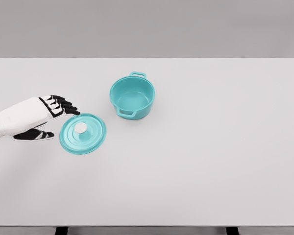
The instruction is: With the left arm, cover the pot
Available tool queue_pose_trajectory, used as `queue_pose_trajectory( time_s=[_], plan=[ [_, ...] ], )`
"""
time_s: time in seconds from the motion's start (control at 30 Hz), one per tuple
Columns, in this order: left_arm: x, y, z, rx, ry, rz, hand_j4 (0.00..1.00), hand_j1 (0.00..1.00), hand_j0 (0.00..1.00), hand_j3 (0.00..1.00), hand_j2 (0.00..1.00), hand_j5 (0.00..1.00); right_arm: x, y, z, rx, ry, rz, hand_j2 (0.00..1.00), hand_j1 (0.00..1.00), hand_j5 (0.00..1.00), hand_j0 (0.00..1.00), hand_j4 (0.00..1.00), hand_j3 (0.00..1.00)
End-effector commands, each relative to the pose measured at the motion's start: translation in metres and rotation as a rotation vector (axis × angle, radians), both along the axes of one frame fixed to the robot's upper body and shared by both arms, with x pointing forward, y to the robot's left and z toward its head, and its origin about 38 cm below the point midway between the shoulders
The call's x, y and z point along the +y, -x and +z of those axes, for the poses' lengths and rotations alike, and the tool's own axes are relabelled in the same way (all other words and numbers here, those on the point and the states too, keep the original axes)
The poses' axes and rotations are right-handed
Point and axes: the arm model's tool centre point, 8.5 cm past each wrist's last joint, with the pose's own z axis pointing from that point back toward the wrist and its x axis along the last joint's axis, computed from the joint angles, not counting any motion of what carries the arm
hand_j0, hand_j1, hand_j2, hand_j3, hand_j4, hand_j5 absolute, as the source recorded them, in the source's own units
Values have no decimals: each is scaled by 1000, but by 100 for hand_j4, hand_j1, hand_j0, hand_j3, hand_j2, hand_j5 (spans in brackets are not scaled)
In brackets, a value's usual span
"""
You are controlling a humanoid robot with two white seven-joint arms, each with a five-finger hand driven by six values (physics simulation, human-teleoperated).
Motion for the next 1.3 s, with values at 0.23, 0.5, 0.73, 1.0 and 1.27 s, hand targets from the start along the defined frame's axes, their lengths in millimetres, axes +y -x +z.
queue_pose_trajectory(
  time_s=[0.23, 0.5, 0.73, 1.0, 1.27],
  plan=[
    [-25, 1, -25, 34, 20, -41, 79, 79, 79, 79, 79, 79, 0, 0, 0, -1, 0, 0, 100, 100, 100, 100, 100, 100],
    [-36, -3, -30, 51, 2, -76, 78, 78, 78, 78, 78, 78, 0, 0, 0, -1, 0, 0, 100, 100, 100, 100, 100, 100],
    [-32, -18, -36, 67, -30, -63, 78, 78, 78, 78, 78, 78, 0, 0, 0, -1, 0, 0, 100, 100, 100, 100, 100, 100],
    [-27, -20, -42, 83, -36, -45, 76, 76, 76, 76, 76, 76, 0, 0, 0, 1, 0, 0, 100, 100, 100, 100, 100, 100],
    [-25, -26, -48, 88, -34, -24, 76, 76, 76, 76, 76, 76, 0, 0, 0, 1, 0, 0, 100, 100, 100, 100, 100, 100]
  ],
)
